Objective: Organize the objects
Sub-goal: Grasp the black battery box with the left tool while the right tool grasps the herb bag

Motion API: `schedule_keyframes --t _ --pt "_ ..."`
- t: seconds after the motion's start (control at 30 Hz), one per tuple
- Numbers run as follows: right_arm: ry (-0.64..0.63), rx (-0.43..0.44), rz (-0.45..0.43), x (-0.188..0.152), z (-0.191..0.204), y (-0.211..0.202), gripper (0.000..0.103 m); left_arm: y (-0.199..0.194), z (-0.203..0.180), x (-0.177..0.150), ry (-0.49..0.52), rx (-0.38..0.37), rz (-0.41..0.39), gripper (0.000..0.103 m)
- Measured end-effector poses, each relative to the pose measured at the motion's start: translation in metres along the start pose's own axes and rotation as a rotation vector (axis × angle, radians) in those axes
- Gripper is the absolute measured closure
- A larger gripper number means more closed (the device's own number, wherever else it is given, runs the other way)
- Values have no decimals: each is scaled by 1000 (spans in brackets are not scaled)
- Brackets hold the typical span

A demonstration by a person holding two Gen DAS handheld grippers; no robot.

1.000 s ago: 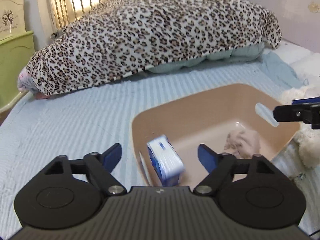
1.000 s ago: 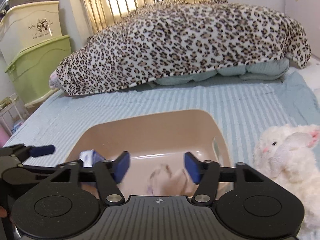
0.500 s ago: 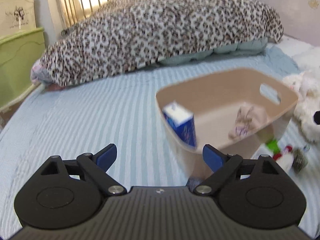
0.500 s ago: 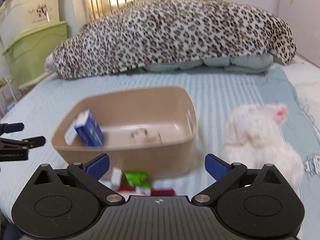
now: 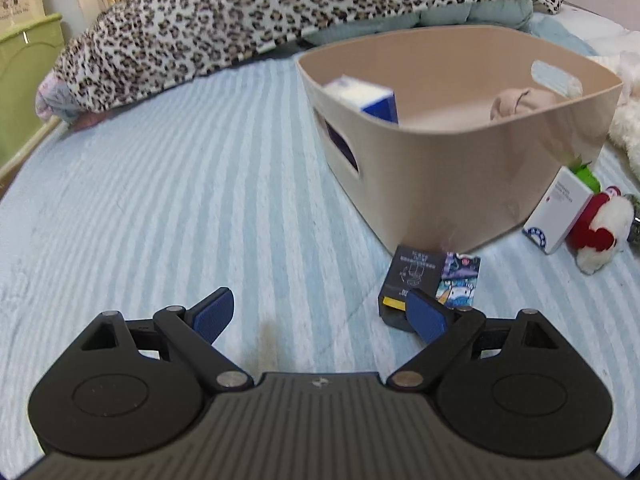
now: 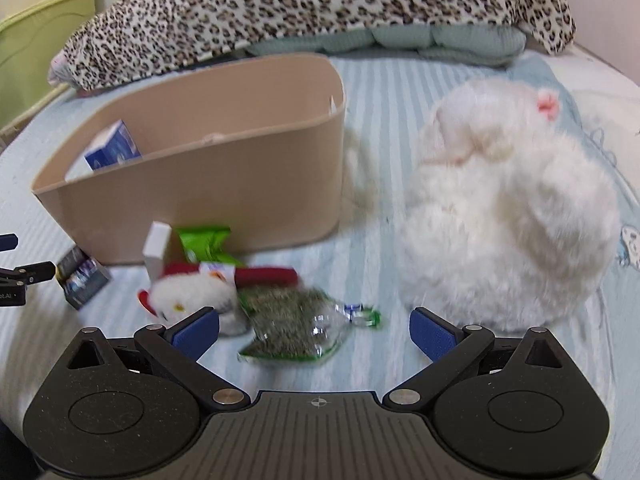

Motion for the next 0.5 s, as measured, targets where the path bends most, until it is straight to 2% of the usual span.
schedule_keyframes --t 0.3,0.5 --pt "10 -9 73 -22 6 30 0 10 -8 4 19 -61 -11 10" --pt "19 -22 68 -20 9 41 0 22 -12 4 19 -85 -14 10"
Point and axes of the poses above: each gripper's, at about its wrist camera, not at the fingertips, and y roughly the way its jaws point, z to its left, x to its top, the point moved 9 cm from there along y, roughly the way its jaws point, and after that the axes turned 14 degrees about -x, right-handed, at the moved point
